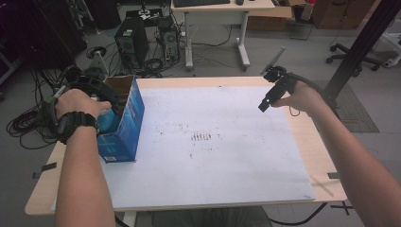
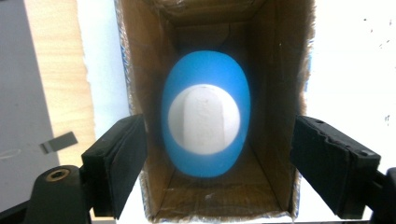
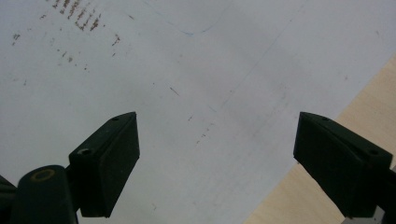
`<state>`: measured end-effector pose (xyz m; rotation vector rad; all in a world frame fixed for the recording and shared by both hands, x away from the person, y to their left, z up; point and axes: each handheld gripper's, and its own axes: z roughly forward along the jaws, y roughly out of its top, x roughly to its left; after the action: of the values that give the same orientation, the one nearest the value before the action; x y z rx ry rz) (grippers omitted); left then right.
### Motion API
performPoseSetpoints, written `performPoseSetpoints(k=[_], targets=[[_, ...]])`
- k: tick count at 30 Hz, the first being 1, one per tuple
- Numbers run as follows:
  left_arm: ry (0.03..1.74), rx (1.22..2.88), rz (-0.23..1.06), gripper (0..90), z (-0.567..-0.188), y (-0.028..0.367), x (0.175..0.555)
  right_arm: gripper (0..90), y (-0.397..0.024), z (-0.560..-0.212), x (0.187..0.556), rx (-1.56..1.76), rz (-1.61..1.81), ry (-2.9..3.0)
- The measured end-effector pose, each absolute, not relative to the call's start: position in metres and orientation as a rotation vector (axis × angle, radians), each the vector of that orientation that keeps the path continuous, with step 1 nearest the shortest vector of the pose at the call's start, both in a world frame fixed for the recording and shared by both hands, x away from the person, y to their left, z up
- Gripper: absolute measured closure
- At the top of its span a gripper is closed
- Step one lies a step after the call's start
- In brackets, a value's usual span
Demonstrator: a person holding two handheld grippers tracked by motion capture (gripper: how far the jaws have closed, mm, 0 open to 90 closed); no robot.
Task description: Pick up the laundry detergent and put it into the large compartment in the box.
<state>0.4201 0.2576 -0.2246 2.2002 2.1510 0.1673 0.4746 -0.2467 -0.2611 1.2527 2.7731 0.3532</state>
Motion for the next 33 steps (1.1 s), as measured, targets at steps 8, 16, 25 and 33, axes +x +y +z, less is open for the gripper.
performPoseSetpoints(k=[8,16,25,33], targets=[[2.118,2.226,0.190,15.6,-0.202,0.248,0.423,14.2,-0.246,-0.260,0.474,1.250,0.348,2.773],[2.047,2.235,0.221,14.9,-0.183,0.239,0.422,14.2,-0.247,-0.259,0.473,1.250,0.354,2.769],[1.985,2.252,0.238,13.3,-0.168,0.224,0.423,14.2,-0.247,-0.256,0.472,1.247,0.353,2.768],[1.924,2.294,0.227,11.4,-0.162,0.206,0.427,14.2,-0.247,-0.255,0.472,1.252,0.354,2.764]])
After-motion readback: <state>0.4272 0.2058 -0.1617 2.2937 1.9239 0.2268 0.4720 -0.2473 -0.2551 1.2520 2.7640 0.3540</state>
